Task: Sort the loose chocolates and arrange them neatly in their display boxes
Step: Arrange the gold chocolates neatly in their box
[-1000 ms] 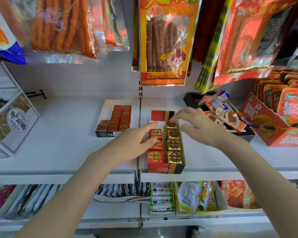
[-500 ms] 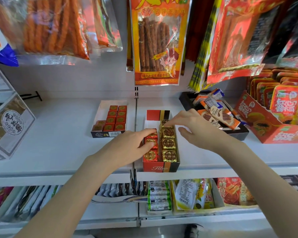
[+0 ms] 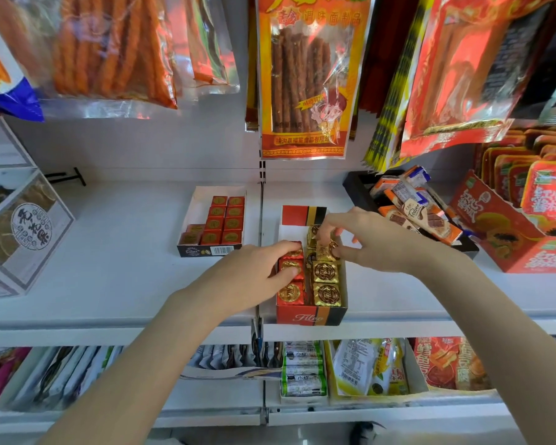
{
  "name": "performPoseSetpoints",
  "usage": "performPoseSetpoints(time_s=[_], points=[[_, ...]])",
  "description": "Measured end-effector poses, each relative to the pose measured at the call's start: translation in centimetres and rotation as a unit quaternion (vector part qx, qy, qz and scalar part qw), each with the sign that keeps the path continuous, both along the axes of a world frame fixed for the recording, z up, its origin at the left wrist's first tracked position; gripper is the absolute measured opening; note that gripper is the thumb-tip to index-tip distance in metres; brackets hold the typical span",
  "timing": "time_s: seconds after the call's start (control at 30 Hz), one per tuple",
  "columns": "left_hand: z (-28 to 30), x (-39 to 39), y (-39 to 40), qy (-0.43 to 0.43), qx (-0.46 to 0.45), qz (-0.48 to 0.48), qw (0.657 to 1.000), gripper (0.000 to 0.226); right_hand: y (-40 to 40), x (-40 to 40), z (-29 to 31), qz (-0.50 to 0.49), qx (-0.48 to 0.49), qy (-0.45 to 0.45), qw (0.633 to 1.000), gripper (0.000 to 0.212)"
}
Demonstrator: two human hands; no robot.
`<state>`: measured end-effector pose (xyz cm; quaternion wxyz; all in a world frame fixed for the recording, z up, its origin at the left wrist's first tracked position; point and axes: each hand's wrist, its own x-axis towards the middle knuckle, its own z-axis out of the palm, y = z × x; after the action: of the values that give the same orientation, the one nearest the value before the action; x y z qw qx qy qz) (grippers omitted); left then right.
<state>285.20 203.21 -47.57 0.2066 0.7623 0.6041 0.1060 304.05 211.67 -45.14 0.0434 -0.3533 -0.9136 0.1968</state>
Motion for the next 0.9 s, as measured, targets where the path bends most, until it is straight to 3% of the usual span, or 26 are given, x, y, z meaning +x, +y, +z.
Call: performPoseSetpoints(time_s=[0.2,0.4,0.53,0.83,0.9], points=[[0.1,0.2,-0.2,0.014,0.002,0.000,1.000,0.045,0.8,-0.1,0.2,0.013,-0.067,0.013,0.998,0.025],[0.0,0.2,-0.1,0.020,0.011,-0.001,1.000,0.044,1.2,-0.1,1.5,-0.052,-0.121,0.135,0.982,0.021],[-0.4,0.1,0.1,0.015,0.015,0.000,1.000,0.044,1.0,-1.2,-0.4,-0.078,-0.057,0.051,0.994,0.018],[-0.6,0.0,0.2,0.006,0.013,0.001,1.000,0.045,0.5,-1.6,-1.2,-0.036,0.102,-0.014,0.994,0.018],[-0.5,0.0,0.2,0.005,0.015,0.003,1.000,0.044,0.7,-1.5,-1.0,-0.045,0.113,0.019,0.992,0.015]])
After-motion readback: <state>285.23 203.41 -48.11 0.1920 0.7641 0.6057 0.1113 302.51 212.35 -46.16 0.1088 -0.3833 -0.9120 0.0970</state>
